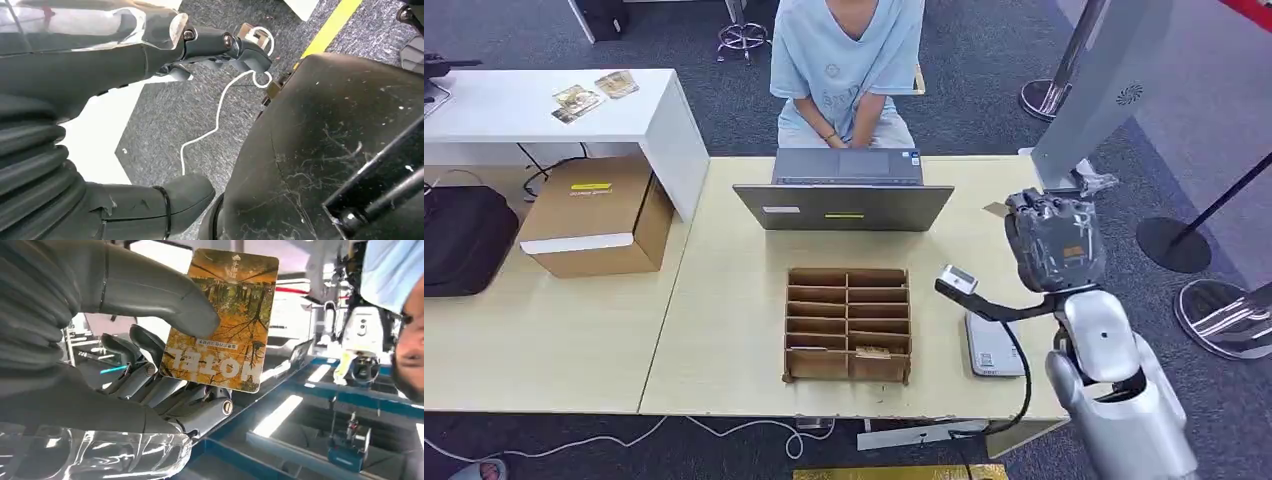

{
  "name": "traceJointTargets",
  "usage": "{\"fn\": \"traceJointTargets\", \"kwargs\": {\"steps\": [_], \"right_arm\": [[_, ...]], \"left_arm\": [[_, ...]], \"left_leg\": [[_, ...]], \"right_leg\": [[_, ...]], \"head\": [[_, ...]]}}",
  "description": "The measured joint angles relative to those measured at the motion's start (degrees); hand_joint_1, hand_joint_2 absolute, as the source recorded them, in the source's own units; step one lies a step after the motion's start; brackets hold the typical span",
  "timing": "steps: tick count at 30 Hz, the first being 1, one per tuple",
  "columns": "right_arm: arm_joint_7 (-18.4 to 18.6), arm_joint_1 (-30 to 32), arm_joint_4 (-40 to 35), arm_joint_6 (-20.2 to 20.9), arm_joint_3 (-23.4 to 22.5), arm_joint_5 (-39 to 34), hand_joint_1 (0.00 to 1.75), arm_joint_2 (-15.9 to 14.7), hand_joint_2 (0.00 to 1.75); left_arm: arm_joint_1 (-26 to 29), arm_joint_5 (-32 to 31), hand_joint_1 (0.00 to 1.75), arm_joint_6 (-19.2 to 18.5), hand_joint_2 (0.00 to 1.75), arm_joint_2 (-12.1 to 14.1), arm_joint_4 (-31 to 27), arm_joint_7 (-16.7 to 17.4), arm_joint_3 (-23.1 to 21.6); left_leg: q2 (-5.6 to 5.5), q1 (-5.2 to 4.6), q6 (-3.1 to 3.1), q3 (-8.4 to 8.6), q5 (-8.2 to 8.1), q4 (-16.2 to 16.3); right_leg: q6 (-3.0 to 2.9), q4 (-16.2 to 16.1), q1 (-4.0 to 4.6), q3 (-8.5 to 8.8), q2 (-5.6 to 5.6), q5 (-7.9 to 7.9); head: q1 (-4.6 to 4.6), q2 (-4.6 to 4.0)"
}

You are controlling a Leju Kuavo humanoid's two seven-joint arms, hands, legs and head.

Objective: Pass the card to the sensor for recognition and then transmit it.

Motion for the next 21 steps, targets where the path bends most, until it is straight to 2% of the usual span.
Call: {"fn": "traceJointTargets", "kwargs": {"steps": [6, 12, 17, 21], "right_arm": [[-3.0, -4.9, 2.1, 6.9, -0.4, -4.6, 1.75, -3.4, 1.75], [-7.0, -12.4, 6.6, 14.6, 0.3, -10.7, 1.75, -6.6, 1.75], [-13.4, -22.7, 14.4, 21.3, 3.3, -19.9, 1.75, -10.1, 1.75], [-15.1, -31.0, 20.7, 23.9, 6.9, -24.1, 1.75, -11.7, 1.75]], "left_arm": [[0.0, 0.8, 0.00, -0.3, 1.75, 0.0, 0.0, 0.3, 0.0], [0.0, 1.3, 0.00, -0.6, 1.75, 0.0, 0.0, 0.9, 0.0], [0.1, 2.1, 0.00, -0.6, 1.75, 0.0, 0.0, 1.1, 0.0], [0.3, 2.9, 0.00, -0.6, 1.75, 0.0, 0.0, 1.6, 0.0]], "left_leg": [[-0.05, -0.01, 0.00, -0.03, 0.00, 0.0], [-0.10, -0.01, 0.01, -0.03, 0.01, 0.0], [-0.10, -0.05, 0.03, -0.06, 0.03, 0.0], [-0.14, -0.04, 0.05, -0.07, 0.05, 0.1]], "right_leg": [[0.00, 0.0, -0.01, -0.01, -0.02, 0.00], [0.00, 0.0, -0.02, -0.01, -0.05, 0.01], [-0.02, 0.0, -0.04, -0.03, -0.04, 0.03], [-0.02, 0.0, -0.04, -0.03, -0.10, 0.03]], "head": [[0.02, 0.00], [0.00, 0.00], [-0.02, 0.00], [0.02, 0.00]]}}
